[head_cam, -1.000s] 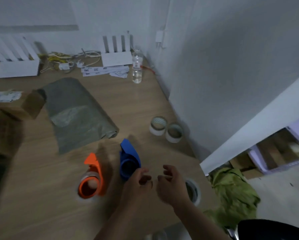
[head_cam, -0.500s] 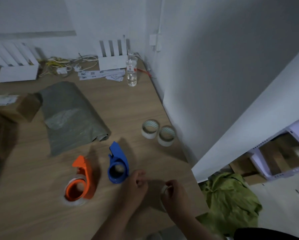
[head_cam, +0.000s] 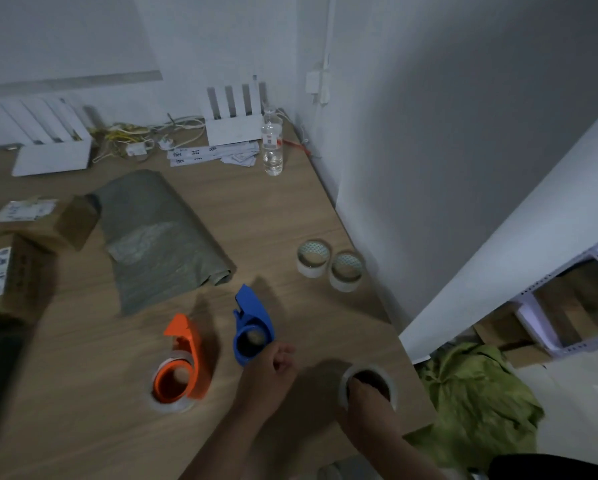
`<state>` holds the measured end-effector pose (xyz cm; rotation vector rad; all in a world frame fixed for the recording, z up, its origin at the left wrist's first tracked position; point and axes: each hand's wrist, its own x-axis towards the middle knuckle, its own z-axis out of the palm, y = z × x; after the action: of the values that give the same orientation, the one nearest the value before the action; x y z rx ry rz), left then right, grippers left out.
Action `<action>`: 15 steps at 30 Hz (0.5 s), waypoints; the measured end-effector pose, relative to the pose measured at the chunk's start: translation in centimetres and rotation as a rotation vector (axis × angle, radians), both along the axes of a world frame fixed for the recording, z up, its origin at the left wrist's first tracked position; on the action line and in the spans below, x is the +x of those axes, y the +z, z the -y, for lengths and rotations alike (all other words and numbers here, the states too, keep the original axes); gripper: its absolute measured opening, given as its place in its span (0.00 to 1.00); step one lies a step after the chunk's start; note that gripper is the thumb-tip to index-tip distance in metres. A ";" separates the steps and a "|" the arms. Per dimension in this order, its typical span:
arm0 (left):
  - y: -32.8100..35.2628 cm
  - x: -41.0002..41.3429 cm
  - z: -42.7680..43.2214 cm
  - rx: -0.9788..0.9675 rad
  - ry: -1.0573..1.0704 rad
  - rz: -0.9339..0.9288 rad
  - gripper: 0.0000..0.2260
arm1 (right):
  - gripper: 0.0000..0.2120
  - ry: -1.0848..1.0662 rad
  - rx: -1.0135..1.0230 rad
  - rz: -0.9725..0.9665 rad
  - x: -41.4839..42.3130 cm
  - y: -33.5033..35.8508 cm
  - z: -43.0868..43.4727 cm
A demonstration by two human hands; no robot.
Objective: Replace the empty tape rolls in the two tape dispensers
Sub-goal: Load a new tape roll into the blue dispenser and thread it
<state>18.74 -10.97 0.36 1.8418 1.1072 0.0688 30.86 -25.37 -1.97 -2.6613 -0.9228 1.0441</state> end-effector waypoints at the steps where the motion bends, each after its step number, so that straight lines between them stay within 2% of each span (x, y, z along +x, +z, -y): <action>1: 0.0 -0.2 -0.1 0.007 -0.001 0.008 0.10 | 0.22 -0.006 -0.004 0.018 -0.1 -0.1 -0.1; 6: -1.1 -1.4 -0.8 -0.004 0.052 0.035 0.15 | 0.18 -0.074 0.011 0.057 -0.6 0.3 -0.4; 9: -1.5 -1.8 -1.3 -0.031 0.087 0.053 0.13 | 0.05 -0.098 0.083 0.087 -0.4 0.7 -0.8; 12: -1.6 -2.3 -1.8 -0.047 0.131 0.060 0.13 | 0.07 -0.274 0.201 0.037 -0.2 1.9 -1.7; 15: -2.0 -3.2 -2.7 -0.046 0.166 0.031 0.14 | 0.11 -0.340 0.321 -0.002 -0.2 2.8 -2.8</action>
<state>15.57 -8.26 -1.61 1.7003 1.2280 0.1667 30.70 -22.60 0.85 -2.4306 -0.5513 0.7507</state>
